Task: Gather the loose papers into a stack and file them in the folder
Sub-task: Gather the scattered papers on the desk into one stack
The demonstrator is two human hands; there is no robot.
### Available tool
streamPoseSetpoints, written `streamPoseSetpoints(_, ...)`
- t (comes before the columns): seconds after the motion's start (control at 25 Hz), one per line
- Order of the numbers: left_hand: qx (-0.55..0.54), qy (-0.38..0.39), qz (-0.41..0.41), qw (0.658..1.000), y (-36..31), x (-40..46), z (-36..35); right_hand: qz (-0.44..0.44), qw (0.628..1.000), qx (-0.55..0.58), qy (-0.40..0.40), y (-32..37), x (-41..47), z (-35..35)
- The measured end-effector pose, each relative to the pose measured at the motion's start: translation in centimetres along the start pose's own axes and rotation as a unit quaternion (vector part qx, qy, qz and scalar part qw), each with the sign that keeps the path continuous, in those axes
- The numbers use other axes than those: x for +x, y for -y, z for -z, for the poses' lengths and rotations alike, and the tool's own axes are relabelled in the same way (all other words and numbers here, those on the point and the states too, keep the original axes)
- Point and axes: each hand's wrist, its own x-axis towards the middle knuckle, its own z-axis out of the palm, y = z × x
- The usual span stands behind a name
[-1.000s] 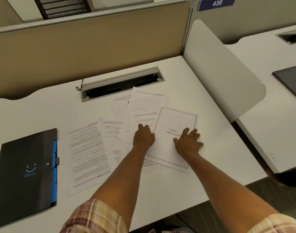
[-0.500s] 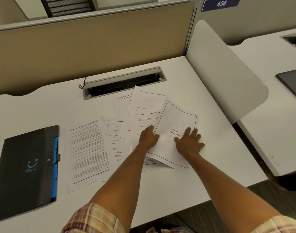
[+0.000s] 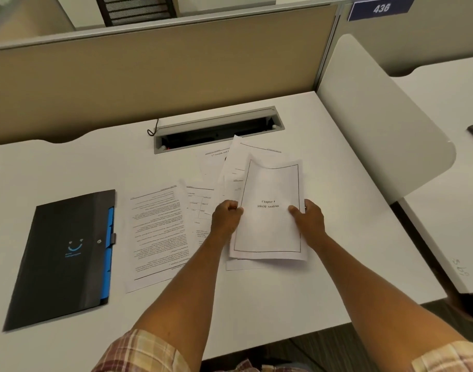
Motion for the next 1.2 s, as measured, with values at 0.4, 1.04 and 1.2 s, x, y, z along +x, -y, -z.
streamPoseSetpoints(0.4, 0.118, -0.099, 0.095, 0.983, -1.0, 0.4, -0.8, 0.003, 0.984, -0.169, 0.049, 0.1, 0.2, -2.4)
streamPoseSetpoints(1.04, -0.098, 0.032, 0.019, 0.994, -0.6, 0.5, 1.0, -0.004, 0.997, -0.081, -0.007, 0.6, 0.8, -2.7)
streamPoseSetpoints(1.2, -0.177, 0.082, 0.032, 0.980, -1.0, 1.3, 2.3, 0.010, 1.000, 0.029, -0.006, 1.8, 1.2, -2.4)
